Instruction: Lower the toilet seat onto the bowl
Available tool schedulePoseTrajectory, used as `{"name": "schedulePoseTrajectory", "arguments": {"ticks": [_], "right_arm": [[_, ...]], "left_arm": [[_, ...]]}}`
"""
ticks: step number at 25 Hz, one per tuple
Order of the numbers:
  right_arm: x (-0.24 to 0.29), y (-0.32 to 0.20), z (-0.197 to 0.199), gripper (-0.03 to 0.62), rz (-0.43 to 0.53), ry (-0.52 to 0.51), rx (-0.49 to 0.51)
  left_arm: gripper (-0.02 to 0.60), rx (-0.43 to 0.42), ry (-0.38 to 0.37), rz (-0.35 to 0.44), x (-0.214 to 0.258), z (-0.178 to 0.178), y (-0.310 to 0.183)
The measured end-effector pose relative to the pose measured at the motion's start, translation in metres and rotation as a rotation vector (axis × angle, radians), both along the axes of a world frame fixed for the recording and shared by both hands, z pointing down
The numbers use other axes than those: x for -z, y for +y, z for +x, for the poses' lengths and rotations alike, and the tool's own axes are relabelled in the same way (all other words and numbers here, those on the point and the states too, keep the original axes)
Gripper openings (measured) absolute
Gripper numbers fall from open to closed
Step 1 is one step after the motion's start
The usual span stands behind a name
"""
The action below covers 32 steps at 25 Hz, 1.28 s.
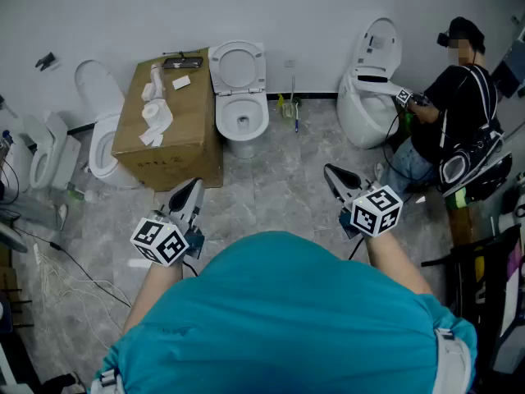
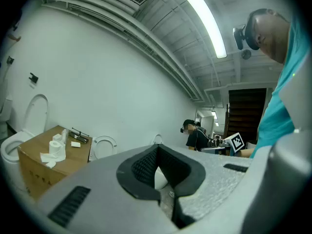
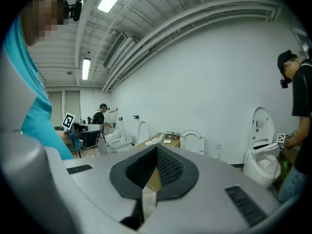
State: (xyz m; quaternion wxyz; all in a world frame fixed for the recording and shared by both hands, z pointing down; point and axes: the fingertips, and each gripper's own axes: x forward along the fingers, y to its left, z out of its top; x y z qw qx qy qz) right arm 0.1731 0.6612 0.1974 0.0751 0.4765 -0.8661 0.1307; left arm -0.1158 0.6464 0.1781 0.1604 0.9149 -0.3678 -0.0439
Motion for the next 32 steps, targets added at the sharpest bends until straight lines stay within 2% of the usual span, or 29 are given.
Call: {"name": "schedulePoseTrajectory", "arguments": {"ticks": [13, 19, 23, 32], "right_arm": [[-0.001, -0.002, 0.007, -0.011, 0.008, -0.002, 0.009], [0.004, -0.006, 0.020, -0.011, -0.004, -0.066, 0.006], [0.009, 0.002, 0.040, -0.011, 0.013, -0.046, 0.023], [0.006, 0.028, 0.116, -0.011, 0.016, 0.000, 0.043]], "left_arm": [[0.002, 0.015, 0.005, 0.008, 0.001, 0.005, 0.000], [0.002, 0.016, 0.005, 0.012, 0.002, 0.020, -0.005], [0.002, 0.008, 0.016, 0.008, 0.001, 0.047, -0.008], [0.002, -0.043, 0.035, 0.013, -0.001, 0.142, 0.005]]}}
